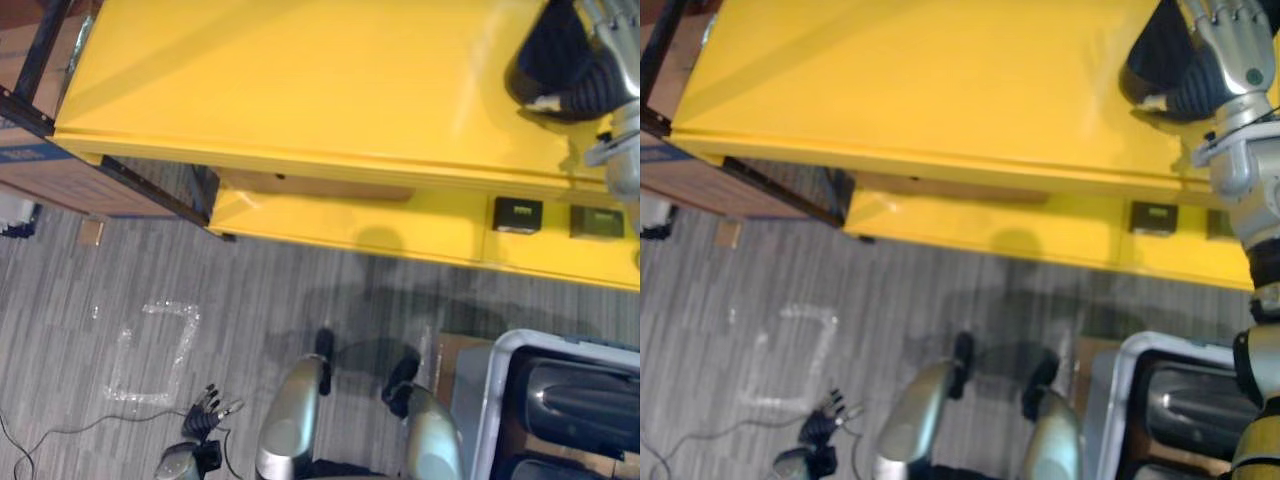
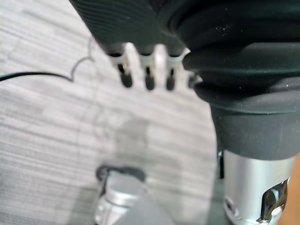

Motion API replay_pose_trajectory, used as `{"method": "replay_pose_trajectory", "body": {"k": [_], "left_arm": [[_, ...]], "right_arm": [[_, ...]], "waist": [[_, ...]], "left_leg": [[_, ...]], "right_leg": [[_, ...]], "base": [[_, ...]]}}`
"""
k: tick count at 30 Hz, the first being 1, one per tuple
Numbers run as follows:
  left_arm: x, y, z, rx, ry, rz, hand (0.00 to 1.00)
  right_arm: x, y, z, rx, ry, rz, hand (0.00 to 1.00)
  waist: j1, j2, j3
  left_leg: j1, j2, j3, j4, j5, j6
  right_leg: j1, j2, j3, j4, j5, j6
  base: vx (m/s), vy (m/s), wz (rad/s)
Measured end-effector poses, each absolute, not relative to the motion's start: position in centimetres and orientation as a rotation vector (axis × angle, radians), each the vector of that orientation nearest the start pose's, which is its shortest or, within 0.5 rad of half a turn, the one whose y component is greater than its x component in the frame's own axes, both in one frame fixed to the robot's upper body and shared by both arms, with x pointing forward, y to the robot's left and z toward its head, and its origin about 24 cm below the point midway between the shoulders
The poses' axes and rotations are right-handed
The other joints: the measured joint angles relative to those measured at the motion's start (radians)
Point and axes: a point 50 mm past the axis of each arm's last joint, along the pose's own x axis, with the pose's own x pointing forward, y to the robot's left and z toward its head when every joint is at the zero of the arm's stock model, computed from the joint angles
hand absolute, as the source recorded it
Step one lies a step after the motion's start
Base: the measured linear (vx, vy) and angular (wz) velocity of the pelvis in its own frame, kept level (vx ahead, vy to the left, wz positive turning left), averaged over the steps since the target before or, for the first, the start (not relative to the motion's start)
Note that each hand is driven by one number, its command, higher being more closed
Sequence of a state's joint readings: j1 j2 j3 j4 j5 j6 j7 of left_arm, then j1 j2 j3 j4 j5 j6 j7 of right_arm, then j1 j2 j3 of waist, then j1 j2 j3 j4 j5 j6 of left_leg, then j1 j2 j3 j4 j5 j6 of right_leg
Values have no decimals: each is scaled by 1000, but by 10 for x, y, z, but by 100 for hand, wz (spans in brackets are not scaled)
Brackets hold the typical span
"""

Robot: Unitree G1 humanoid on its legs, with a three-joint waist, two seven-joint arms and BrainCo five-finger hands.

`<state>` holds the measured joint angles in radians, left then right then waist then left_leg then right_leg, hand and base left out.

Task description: Walk over and take plastic housings, then place them on the shelf

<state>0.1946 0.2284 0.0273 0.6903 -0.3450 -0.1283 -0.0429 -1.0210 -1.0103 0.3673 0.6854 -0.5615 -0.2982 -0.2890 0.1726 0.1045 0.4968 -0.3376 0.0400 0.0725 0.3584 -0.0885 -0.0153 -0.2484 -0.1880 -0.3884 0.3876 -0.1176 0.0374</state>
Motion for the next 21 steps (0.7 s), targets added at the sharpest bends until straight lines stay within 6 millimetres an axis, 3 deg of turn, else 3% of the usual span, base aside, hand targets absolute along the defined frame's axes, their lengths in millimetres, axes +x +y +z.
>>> {"method": "replay_pose_trajectory", "body": {"k": [10,16,21], "left_arm": [[125,240,-118,-114,738,259,0],[124,239,-119,-114,740,260,0],[123,235,-121,-121,747,270,0]], "right_arm": [[354,-289,302,-1446,-564,-350,0],[335,-294,332,-1004,-864,-587,0],[313,-307,352,-691,-1025,-744,0]], "waist": [[0,-19,-3],[-1,-21,-4],[-26,-27,-6]], "left_leg": [[7,1,16,-11,1,0],[25,-3,19,-31,8,-1],[34,-4,21,-37,12,-3]], "right_leg": [[2,1,6,-11,7,2],[8,-1,11,-17,9,2],[11,-1,15,-20,11,2]], "base": [[1,4,-2],[7,2,-1],[3,4,-3]]}}
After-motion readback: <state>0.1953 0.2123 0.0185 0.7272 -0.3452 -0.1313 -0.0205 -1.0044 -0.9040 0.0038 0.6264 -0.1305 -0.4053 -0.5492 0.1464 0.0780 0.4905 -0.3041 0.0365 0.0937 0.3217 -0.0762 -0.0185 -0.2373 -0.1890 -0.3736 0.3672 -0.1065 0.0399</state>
